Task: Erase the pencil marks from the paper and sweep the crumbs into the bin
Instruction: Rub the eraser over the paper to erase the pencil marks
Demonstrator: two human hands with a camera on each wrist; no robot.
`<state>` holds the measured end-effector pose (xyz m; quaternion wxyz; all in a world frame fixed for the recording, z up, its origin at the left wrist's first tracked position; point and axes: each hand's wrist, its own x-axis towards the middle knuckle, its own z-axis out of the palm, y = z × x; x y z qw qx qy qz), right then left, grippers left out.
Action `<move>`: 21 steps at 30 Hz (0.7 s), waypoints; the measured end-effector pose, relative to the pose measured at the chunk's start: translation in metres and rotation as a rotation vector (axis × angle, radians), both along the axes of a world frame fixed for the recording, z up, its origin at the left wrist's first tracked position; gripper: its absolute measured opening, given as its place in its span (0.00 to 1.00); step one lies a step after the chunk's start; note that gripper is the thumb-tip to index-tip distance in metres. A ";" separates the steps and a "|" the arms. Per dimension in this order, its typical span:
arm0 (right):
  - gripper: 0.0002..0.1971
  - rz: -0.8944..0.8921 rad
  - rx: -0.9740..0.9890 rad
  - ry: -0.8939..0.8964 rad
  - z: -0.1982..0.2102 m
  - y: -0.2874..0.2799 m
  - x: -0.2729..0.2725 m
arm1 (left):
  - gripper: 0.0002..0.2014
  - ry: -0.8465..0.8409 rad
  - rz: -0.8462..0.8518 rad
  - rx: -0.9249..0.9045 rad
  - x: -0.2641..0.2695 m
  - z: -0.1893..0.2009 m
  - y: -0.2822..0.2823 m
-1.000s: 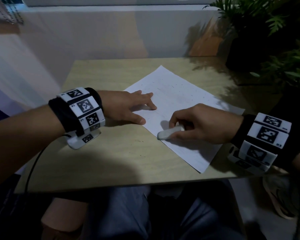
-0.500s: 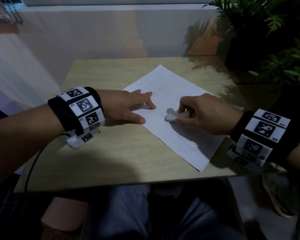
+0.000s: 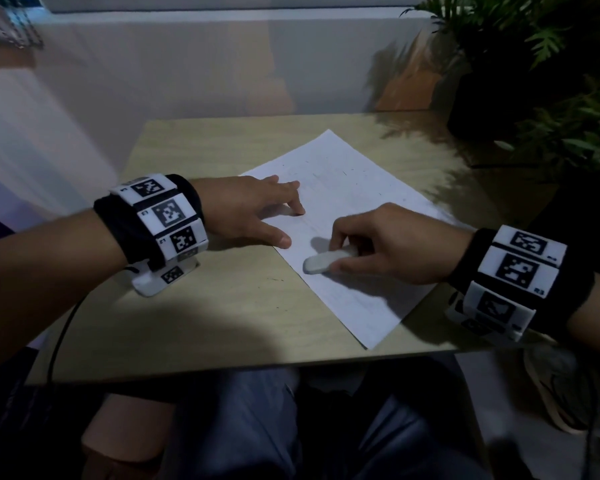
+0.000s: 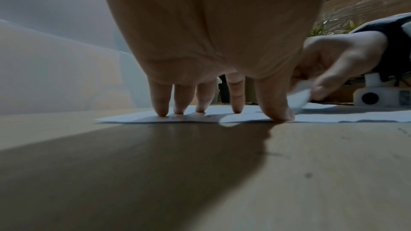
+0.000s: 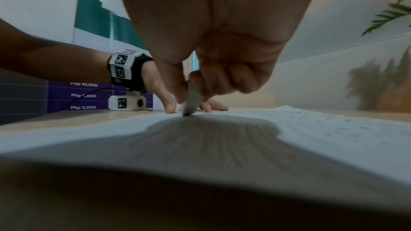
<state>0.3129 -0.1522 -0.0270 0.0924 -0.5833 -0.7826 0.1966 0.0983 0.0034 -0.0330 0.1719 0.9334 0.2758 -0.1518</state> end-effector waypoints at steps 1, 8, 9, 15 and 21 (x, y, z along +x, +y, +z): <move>0.13 -0.038 0.035 -0.020 0.000 0.003 0.001 | 0.32 -0.008 -0.003 0.004 0.000 0.000 0.000; 0.11 0.045 -0.034 0.019 0.002 0.007 -0.008 | 0.32 0.015 0.006 -0.044 -0.002 0.002 0.000; 0.11 0.038 -0.049 0.018 0.002 0.009 -0.007 | 0.32 0.022 0.007 -0.045 -0.002 0.002 -0.001; 0.16 -0.074 0.107 -0.094 0.000 0.014 -0.005 | 0.35 0.041 0.013 -0.047 0.000 0.005 -0.005; 0.21 -0.098 0.042 -0.055 0.002 0.014 -0.004 | 0.34 0.030 0.018 -0.052 0.000 0.005 -0.006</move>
